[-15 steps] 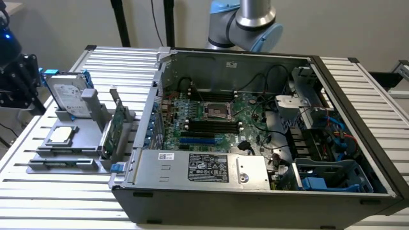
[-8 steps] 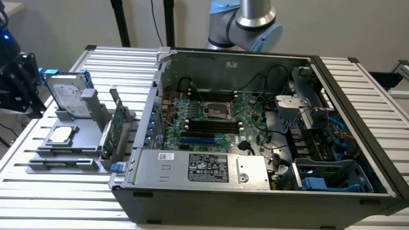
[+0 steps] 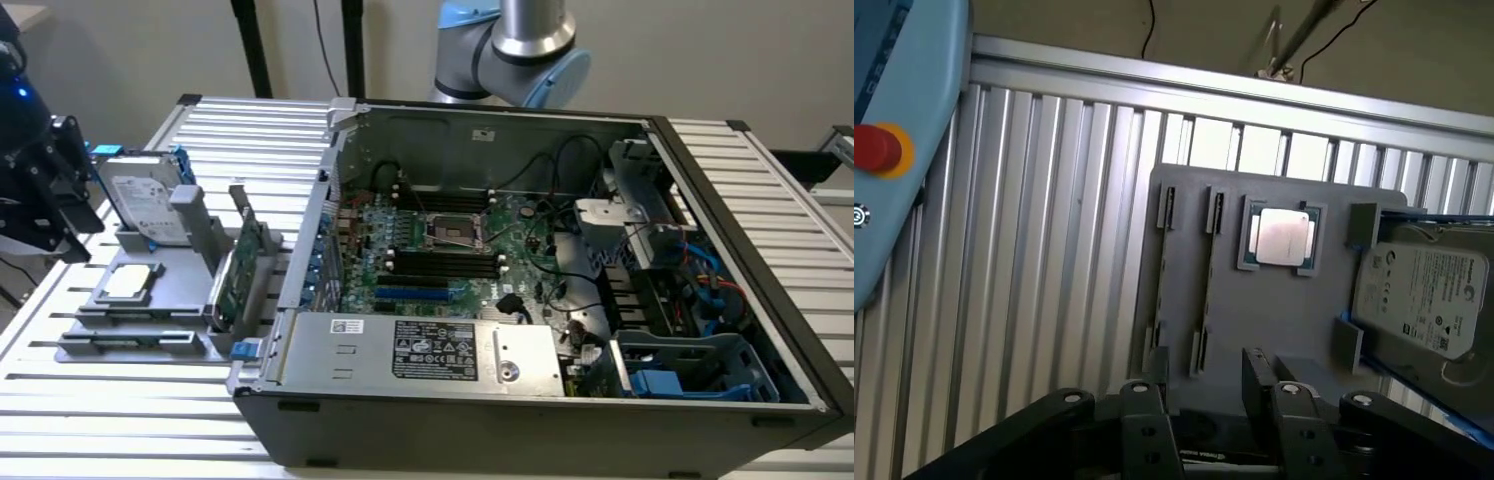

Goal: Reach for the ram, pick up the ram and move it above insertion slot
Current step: 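Pick up the ram and move it above insertion slot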

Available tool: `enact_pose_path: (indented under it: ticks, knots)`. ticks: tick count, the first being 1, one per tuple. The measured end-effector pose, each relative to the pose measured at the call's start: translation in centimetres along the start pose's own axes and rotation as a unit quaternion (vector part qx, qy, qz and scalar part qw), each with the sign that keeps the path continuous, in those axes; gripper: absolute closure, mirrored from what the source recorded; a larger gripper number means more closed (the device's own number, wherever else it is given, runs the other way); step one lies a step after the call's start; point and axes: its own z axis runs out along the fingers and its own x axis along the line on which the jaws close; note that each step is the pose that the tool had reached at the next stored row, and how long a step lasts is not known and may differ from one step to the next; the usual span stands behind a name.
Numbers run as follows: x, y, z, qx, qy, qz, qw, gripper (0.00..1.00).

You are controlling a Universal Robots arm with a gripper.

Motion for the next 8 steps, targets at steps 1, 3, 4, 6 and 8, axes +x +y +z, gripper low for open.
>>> enact_pose_path:
  ticks: [1,3,4,6,8]
  knots:
    - [0.0,0.0,0.18,0.0,0.0,0.0,1.0,0.58]
    - [0.1,0.01,0.55,0.0,0.0,0.0,1.0,0.58]
    - [0.1,0.01,0.73,0.0,0.0,0.0,1.0,0.58]
    - [0.2,0.01,1.1,0.0001,0.0,0.0,1.0,0.58]
    - [0.2,0.01,1.45,0.0,0.0,0.0,1.0,0.58]
